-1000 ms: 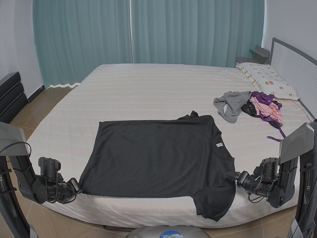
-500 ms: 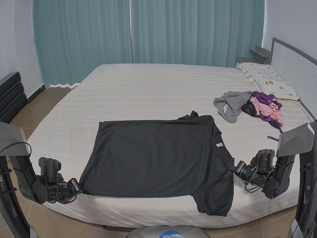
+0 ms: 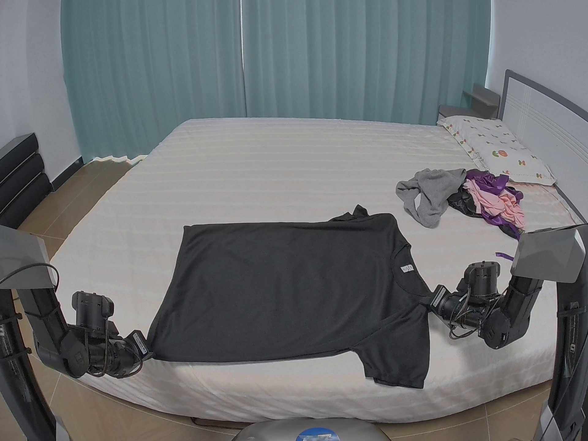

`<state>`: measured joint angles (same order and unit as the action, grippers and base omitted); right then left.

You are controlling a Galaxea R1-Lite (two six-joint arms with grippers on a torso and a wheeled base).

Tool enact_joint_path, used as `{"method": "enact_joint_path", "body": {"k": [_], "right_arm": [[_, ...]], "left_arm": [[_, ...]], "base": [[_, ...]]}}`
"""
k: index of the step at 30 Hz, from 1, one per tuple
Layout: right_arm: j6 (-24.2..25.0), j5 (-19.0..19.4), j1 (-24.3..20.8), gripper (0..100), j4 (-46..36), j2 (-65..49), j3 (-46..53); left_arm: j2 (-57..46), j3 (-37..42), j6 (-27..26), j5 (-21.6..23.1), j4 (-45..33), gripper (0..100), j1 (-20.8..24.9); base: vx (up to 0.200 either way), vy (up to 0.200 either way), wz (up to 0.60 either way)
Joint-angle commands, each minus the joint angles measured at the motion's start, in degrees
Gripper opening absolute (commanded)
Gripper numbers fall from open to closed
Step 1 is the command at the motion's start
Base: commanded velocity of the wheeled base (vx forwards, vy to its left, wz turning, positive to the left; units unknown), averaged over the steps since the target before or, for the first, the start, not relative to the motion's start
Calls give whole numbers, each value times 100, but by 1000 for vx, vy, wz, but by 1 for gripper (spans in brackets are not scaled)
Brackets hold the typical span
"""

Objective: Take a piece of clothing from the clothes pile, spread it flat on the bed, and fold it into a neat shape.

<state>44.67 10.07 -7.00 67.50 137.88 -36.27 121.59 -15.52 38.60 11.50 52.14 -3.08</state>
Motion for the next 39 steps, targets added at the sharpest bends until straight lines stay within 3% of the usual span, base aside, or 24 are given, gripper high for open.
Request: {"method": "enact_joint_path", "body": {"k": [1, 7, 8, 16, 21, 27, 39], "right_arm": [[-63, 4, -3, 0, -149, 2, -293], [-204, 4, -3, 0, -527, 20, -557], [-213, 13, -3, 100, -527, 20, -548], [-230, 74, 137, 100, -413, -332, -214], [-432, 417, 155, 100, -105, -789, 691], [-889, 839, 93, 100, 914, -674, 1886], [-889, 883, -179, 100, 2224, -103, 2783]], "left_arm": [[14, -4, 8, 2, -2, 0, 18], [23, -4, 8, 2, -2, 0, 18], [23, -4, 8, 2, 7, 0, 18], [23, -4, 16, 2, -2, 0, 18], [23, -4, 16, 11, -2, 0, 18], [23, -4, 16, 11, -2, 0, 18], [23, 5, 8, 11, 7, 0, 27]], "base": [[0, 0, 0], [0, 0, 0], [0, 0, 0], [0, 0, 0], [0, 0, 0], [0, 0, 0], [0, 0, 0]]}}
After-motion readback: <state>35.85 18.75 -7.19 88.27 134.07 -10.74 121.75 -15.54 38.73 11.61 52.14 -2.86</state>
